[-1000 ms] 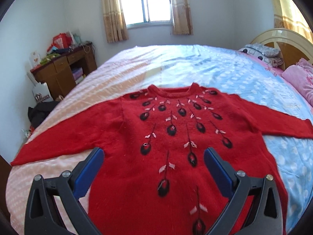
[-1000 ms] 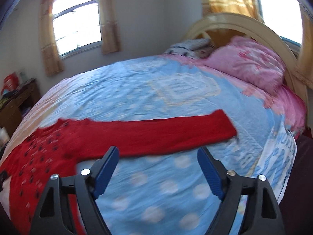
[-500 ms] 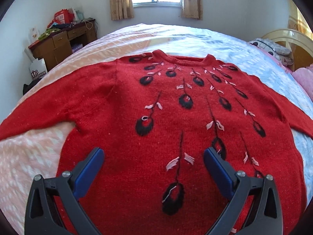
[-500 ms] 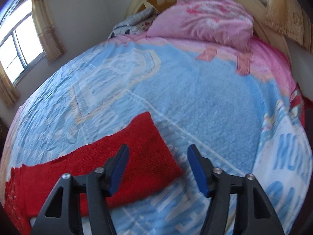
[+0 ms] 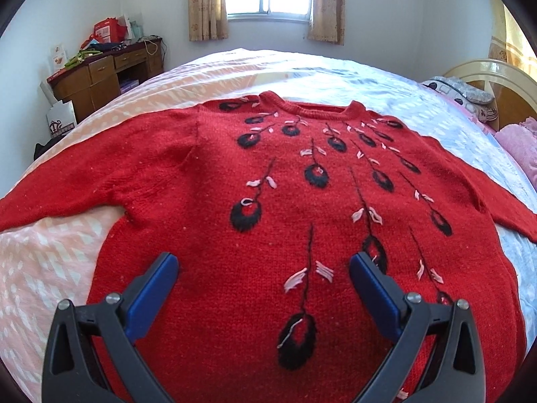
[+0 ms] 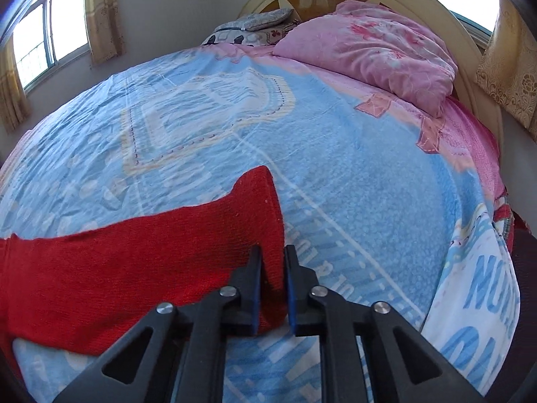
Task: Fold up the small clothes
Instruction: 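Carry the held sleeve across the sweater body with the right tool and release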
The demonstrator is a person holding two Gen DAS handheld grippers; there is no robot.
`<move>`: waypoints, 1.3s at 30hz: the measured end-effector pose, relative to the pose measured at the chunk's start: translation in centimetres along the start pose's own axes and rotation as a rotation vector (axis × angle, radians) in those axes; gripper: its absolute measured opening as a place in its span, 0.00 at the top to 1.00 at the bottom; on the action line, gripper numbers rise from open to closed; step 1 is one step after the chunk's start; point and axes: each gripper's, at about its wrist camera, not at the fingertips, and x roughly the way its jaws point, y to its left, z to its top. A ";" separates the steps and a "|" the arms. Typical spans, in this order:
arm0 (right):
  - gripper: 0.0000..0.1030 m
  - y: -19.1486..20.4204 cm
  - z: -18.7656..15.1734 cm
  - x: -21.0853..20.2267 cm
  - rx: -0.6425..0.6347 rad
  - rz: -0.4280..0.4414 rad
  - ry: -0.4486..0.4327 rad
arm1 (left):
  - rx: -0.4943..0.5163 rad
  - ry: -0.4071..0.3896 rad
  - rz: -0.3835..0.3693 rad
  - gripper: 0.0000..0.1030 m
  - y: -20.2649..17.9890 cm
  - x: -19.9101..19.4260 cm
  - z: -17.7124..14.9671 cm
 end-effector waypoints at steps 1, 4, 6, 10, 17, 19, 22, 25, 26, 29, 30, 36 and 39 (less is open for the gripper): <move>0.91 0.1 0.2 -0.4 0.011 0.009 -0.005 | -0.002 -0.003 -0.003 0.00 0.0 0.0 0.0; 0.91 1.1 0.9 -2.8 0.012 0.033 -0.041 | -0.005 -0.012 -0.011 0.00 0.2 -0.1 -0.2; 0.91 2.5 1.5 -4.7 -0.005 0.077 -0.060 | -0.007 -0.016 -0.015 0.00 0.2 -0.1 -0.2; 0.91 7.0 2.2 -8.7 -0.031 0.223 -0.084 | -0.012 -0.019 -0.023 0.00 0.3 -0.1 -0.2; 0.91 20.2 0.7 -15.1 -0.161 0.499 -0.111 | -0.027 0.014 -0.052 0.00 0.9 -0.4 0.2; 0.91 24.6 -0.3 -16.3 -0.199 0.582 -0.092 | -0.040 0.024 -0.046 0.00 1.7 -1.3 0.6; 0.91 30.8 -2.3 -17.8 -0.250 0.679 -0.066 | -0.090 -0.036 0.006 0.00 4.1 -3.5 0.5; 0.91 36.7 -5.1 -18.9 -0.309 0.756 -0.030 | -0.122 -0.079 0.068 0.00 7.0 -4.9 0.0; 0.91 38.8 -6.2 -19.1 -0.330 0.786 -0.008 | -0.144 -0.083 0.096 0.00 8.0 -5.0 -0.3; 0.91 44.2 -9.5 -19.5 -0.394 0.841 0.040 | -0.237 -0.063 0.123 0.00 10.8 -4.5 -1.2; 0.91 46.0 -10.8 -19.5 -0.419 0.856 0.055 | -0.282 -0.056 0.110 0.00 11.6 -4.1 -1.6; 0.91 53.2 -16.7 -18.2 -0.507 0.890 0.147 | -0.372 -0.109 0.062 0.00 12.7 -3.1 -2.9; 0.90 55.4 -18.9 -17.1 -0.543 0.891 0.200 | -0.337 -0.105 0.093 0.00 12.1 -2.6 -2.8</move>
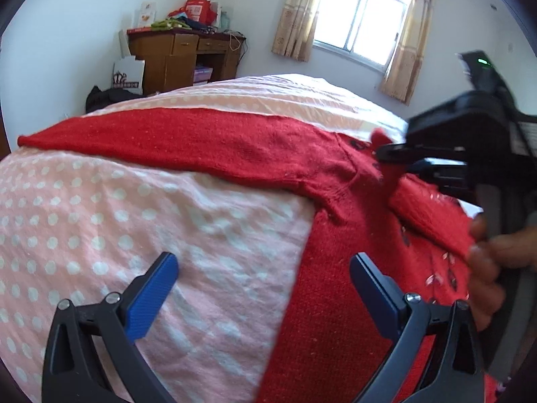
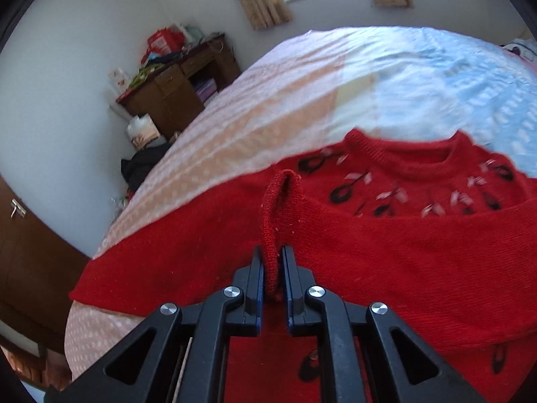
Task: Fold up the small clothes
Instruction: 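Carry the held sleeve across the sweater body with the right tool and release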
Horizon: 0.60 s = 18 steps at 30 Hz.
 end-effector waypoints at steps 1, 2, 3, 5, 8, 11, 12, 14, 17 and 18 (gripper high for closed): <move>0.88 -0.2 -0.3 0.6 -0.001 0.005 0.010 | 0.004 0.000 0.002 0.00 -0.1 0.1 0.0; 0.87 -0.2 -0.5 1.4 0.002 0.021 0.019 | 0.004 -0.001 0.001 0.00 0.0 0.1 0.0; 0.82 -0.3 -0.7 1.9 0.006 0.032 0.028 | 0.002 -0.002 -0.004 0.00 0.1 0.1 -0.1; 0.64 -0.5 -0.9 2.7 0.009 0.094 0.051 | -0.004 -0.007 -0.015 0.00 0.3 0.2 0.0; 0.41 0.0 -1.3 2.4 -0.002 0.169 0.074 | -0.008 -0.011 -0.023 0.00 0.9 -0.1 -0.1; 0.47 0.7 -1.5 0.3 -0.044 0.192 -0.001 | -0.001 -0.011 -0.015 0.00 0.8 -0.3 -0.2; 0.74 0.6 -1.6 -0.6 -0.056 0.159 -0.040 | 0.000 -0.011 -0.013 0.00 0.8 -0.3 -0.2; 0.99 0.5 -1.7 -1.0 -0.083 0.086 -0.050 | 0.005 -0.011 -0.007 0.00 0.7 -0.3 -0.3; 0.99 -0.4 -2.3 0.3 -0.063 0.027 -0.002 | 0.018 -0.009 0.010 0.00 0.3 0.0 -0.3; 0.99 -0.7 -2.3 1.0 -0.062 0.025 0.017 | 0.020 -0.010 0.012 0.00 0.3 0.0 -0.3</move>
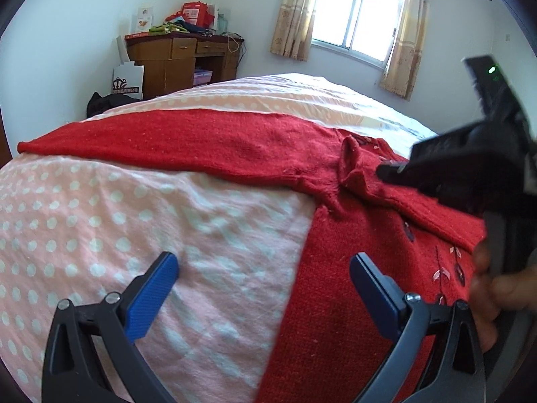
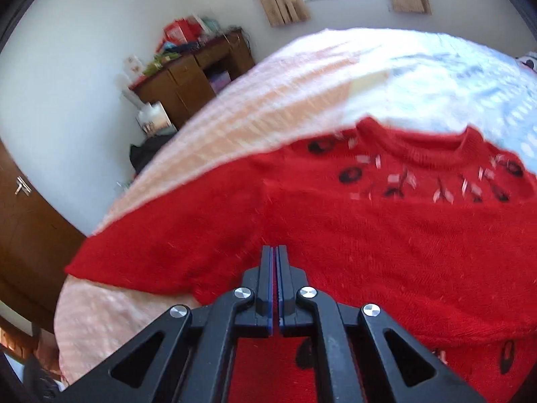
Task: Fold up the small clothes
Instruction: 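Carry the held sleeve across the sweater body with the right tool and release, then reach the left tool to the other sleeve cuff and grasp it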
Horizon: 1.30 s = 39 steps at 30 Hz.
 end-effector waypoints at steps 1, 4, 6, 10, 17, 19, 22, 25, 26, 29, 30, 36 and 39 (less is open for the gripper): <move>0.99 0.0 -0.2 0.6 0.000 0.006 0.018 | -0.001 -0.001 -0.002 0.00 0.0 0.0 0.0; 0.99 0.0 -1.2 1.6 -0.044 0.040 0.046 | -0.012 -0.004 -0.015 0.00 0.0 -0.1 -0.1; 0.99 0.3 -1.0 2.3 -0.096 0.018 0.029 | -0.017 -0.010 -0.023 0.00 0.1 -0.2 -0.2; 1.00 -0.7 -0.5 2.6 -0.059 0.056 0.049 | -0.005 -0.010 -0.012 0.00 -0.1 -0.2 -0.2; 1.00 -4.3 0.4 -5.5 -0.079 -0.155 -0.183 | -0.006 -0.011 -0.013 0.00 -0.2 -0.2 -0.3; 1.00 -8.0 0.4 -7.5 -0.031 -0.267 -0.208 | -0.001 -0.010 -0.005 0.00 -0.3 -0.1 -0.3; 1.00 -13.0 -0.8 -8.9 0.051 -0.363 -0.165 | 0.006 -0.008 0.004 0.00 -0.5 -0.1 -0.3; 1.00 -17.2 -3.2 -10.5 0.117 -0.403 -0.132 | 0.009 -0.006 0.011 0.00 -0.6 0.1 -0.2; 1.00 -18.4 -4.0 -10.9 0.141 -0.407 -0.129 | 0.011 -0.005 0.014 0.00 -0.7 0.1 -0.2; 1.00 -20.8 -6.1 -12.3 0.193 -0.364 -0.140 | 0.023 0.000 0.031 0.00 -0.9 0.3 -0.2; 1.00 -20.9 -6.5 -12.5 0.198 -0.354 -0.147 | 0.029 0.003 0.040 0.00 -1.0 0.4 -0.2; 1.00 -20.5 -7.3 -12.3 0.169 -0.383 -0.179 | 0.061 0.019 0.086 0.00 -1.6 0.7 -0.3; 1.00 -20.9 -7.5 -12.7 0.190 -0.354 -0.190 | 0.062 0.030 0.087 0.00 -1.5 0.7 -0.2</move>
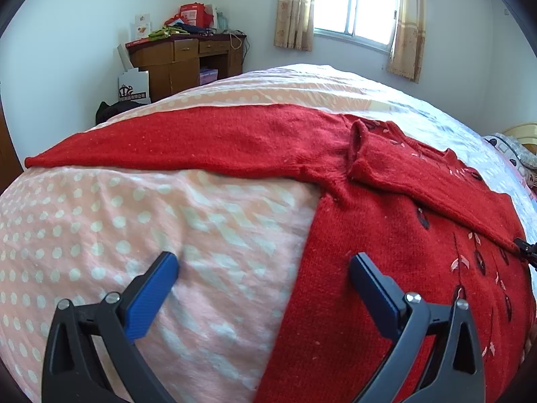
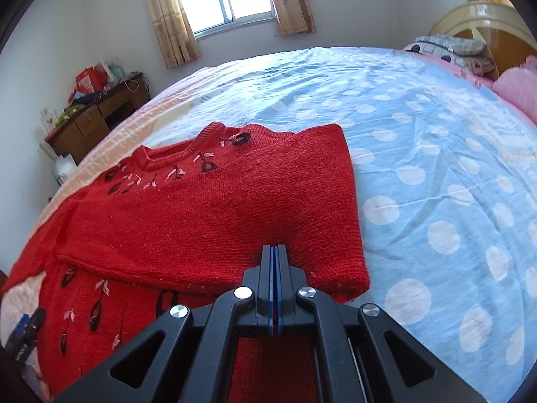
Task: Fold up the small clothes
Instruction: 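Reach the left tool to the other sleeve cuff and grasp it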
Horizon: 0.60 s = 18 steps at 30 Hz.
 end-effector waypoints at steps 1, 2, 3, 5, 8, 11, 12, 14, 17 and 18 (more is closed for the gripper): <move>1.00 -0.1 -0.1 -0.1 0.003 0.004 -0.002 | -0.001 0.005 -0.006 0.00 0.1 -0.1 0.1; 1.00 -0.1 -0.1 -0.1 0.003 0.003 -0.005 | -0.005 0.010 -0.018 0.00 0.3 -0.3 0.2; 1.00 0.0 -0.1 -0.1 0.000 0.000 -0.006 | -0.026 0.014 -0.040 0.00 0.7 -0.7 0.5; 1.00 0.2 -0.1 -0.2 -0.009 -0.007 -0.009 | -0.079 0.006 -0.056 0.00 2.1 -1.6 1.3; 1.00 0.2 -0.1 -0.2 -0.009 -0.005 -0.010 | -0.142 -0.047 0.040 0.00 5.6 -3.2 3.3; 1.00 -0.1 -0.1 -0.2 0.001 0.008 -0.009 | -0.236 -0.085 0.113 0.00 11.2 -3.8 5.9; 1.00 -0.1 -0.1 -0.2 0.002 0.009 -0.009 | -0.283 -0.091 0.137 0.00 13.5 -3.9 6.7; 1.00 0.0 -0.1 -0.2 0.003 0.010 -0.010 | -0.365 -0.101 0.172 0.00 17.4 -3.7 7.9; 1.00 0.0 -0.1 -0.1 0.003 0.011 -0.009 | -0.493 -0.103 0.216 0.01 23.0 -2.6 9.1; 1.00 0.0 -0.1 -0.2 0.004 0.013 -0.009 | -0.538 -0.088 0.215 0.02 24.5 -1.8 9.3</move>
